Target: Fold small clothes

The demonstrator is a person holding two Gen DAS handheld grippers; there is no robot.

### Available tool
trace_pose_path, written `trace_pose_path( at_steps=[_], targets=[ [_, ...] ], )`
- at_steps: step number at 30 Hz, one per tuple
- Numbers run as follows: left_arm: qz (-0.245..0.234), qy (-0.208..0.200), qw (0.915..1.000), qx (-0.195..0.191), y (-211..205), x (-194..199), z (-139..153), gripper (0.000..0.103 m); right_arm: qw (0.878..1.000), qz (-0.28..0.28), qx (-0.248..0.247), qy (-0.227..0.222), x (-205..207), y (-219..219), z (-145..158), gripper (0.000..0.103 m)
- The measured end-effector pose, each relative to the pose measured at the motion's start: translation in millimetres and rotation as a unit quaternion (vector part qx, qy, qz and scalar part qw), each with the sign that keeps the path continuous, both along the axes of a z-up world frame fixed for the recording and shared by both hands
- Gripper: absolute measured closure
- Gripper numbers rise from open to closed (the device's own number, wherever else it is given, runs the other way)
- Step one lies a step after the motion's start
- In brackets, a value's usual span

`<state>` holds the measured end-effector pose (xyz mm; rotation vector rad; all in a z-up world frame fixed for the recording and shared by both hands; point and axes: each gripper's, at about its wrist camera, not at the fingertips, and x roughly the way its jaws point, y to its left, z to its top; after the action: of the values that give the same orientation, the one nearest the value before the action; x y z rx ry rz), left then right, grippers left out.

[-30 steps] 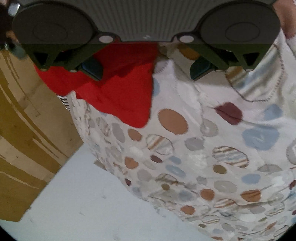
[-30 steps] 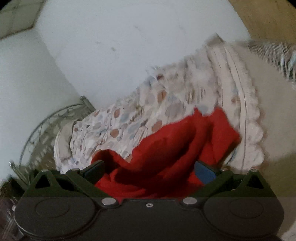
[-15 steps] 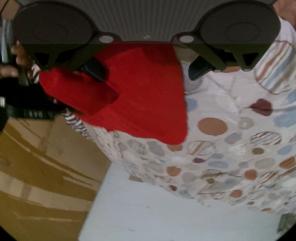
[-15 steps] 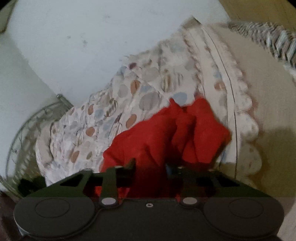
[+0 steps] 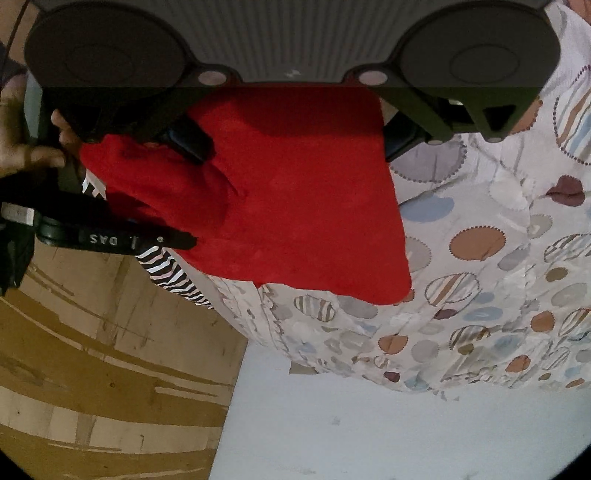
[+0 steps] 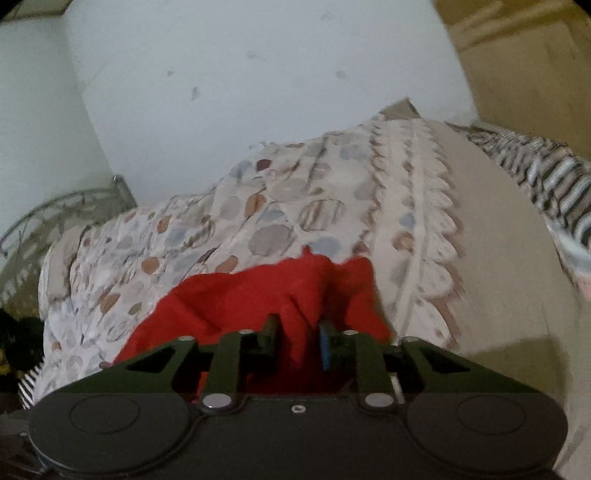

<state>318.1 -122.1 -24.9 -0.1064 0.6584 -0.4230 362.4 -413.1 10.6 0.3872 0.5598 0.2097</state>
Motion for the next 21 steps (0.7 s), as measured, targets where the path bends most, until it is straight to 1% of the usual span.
trace_pose_path(
  at_steps=[1,2,3,4,5,6,7,8,9,11,12,13,15,17,19,21],
  targets=[
    [0.002,0.004,1.0000,-0.005,1,1,0,0.003,1.000,-0.005,0.006,-0.002,-3,-3,-2,0.066],
    [0.004,0.011,0.9999,-0.012,3,2,-1,0.003,1.000,-0.006,0.007,-0.004,-6,-3,-2,0.065],
    [0.006,0.016,0.9997,-0.017,4,2,-1,0.003,1.000,-0.008,0.002,-0.004,-8,-2,-1,0.062],
    [0.009,0.020,0.9996,-0.020,6,3,-1,0.003,1.000,-0.012,-0.008,-0.004,-10,-1,2,0.056],
    [0.013,0.020,0.9995,-0.021,6,2,-1,0.003,1.000,-0.016,-0.017,-0.006,-12,1,6,0.054],
    [0.017,0.018,0.9995,-0.021,7,2,0,0.003,0.999,-0.019,-0.026,-0.009,-13,3,12,0.047],
    [0.022,0.016,0.9994,-0.019,7,1,1,0.003,0.999,-0.022,-0.039,-0.014,-15,6,19,0.033],
    [0.029,0.012,0.9994,-0.016,7,-2,2,0.003,0.998,-0.024,-0.049,-0.020,-18,9,26,0.025],
    [0.035,0.008,0.9993,-0.012,7,-5,4,0.003,0.998,-0.024,-0.057,-0.026,-21,11,32,0.015],
    [0.043,-0.005,0.9991,-0.004,6,-13,9,0.003,0.997,-0.009,-0.070,-0.042,-25,21,47,0.008],
    [0.045,-0.012,0.9989,0.000,6,-18,11,0.003,0.996,0.001,-0.076,-0.046,-27,27,54,0.004],
    [0.044,-0.019,0.9989,0.002,5,-23,13,0.003,0.995,0.011,-0.082,-0.049,-27,33,60,0.001],
    [0.038,-0.030,0.9988,0.005,2,-32,14,0.003,0.993,0.036,-0.099,-0.047,-26,49,68,0.001],
    [0.036,-0.034,0.9988,0.006,1,-37,14,0.003,0.990,0.064,-0.121,-0.034,-23,65,70,0.001],
    [0.035,-0.029,0.9989,-0.003,3,-39,14,0.002,0.984,0.089,-0.151,-0.016,-19,81,66,0.001],
    [0.035,-0.018,0.9991,-0.015,8,-40,13,0.002,0.977,0.099,-0.189,-0.001,-17,93,59,0.001]
  ],
)
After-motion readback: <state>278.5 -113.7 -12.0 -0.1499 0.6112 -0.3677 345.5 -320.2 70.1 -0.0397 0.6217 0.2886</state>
